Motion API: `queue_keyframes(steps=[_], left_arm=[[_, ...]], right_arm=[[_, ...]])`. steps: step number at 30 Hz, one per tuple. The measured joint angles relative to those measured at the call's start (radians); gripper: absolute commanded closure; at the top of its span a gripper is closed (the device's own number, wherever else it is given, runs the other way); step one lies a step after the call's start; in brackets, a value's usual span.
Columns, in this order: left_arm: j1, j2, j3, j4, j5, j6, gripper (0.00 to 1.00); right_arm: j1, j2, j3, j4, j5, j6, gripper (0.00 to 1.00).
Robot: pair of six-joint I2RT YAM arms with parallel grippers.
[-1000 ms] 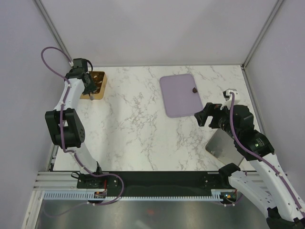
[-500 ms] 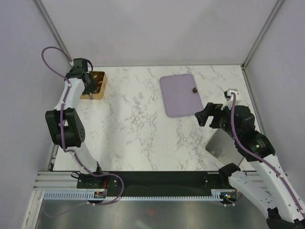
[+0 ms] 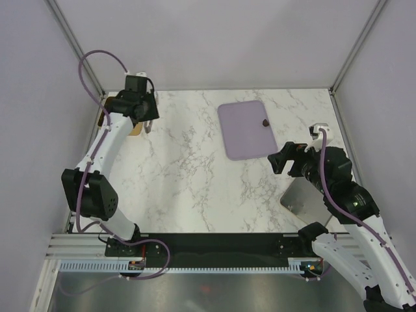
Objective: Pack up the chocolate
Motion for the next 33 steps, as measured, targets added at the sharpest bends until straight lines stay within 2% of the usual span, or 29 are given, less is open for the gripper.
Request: queue_keyframes(steps=[5, 10, 15, 24, 33], left_arm=[[-0.233, -0.037, -0.021, 0.015, -0.016, -0.006, 0.53], [-0.415, -0.031, -0.032, 0.07, -0.024, -0.029, 0.52], [-0.559, 0.074, 0.035, 0.139, -0.035, -0.048, 0.52], [-0.687, 0.36, 0.221, 0.209, -0.011, -0.06, 0.49], [-0.729, 0.531, 0.339, 0.268, 0.016, -0.061, 0.47]], right_arm=[[0.0, -0.016, 0.009, -0.022, 0.0, 0.0, 0.02], [0.0, -0.026, 0.029, -0.036, 0.004, -0.001, 0.02], [0.0, -0.035, 0.037, -0.046, 0.008, -0.001, 0.03], [0.0, -0.046, 0.037, -0.059, 0.011, -0.005, 0.02], [0.0, -0.055, 0.037, -0.072, 0.023, -0.024, 0.02]])
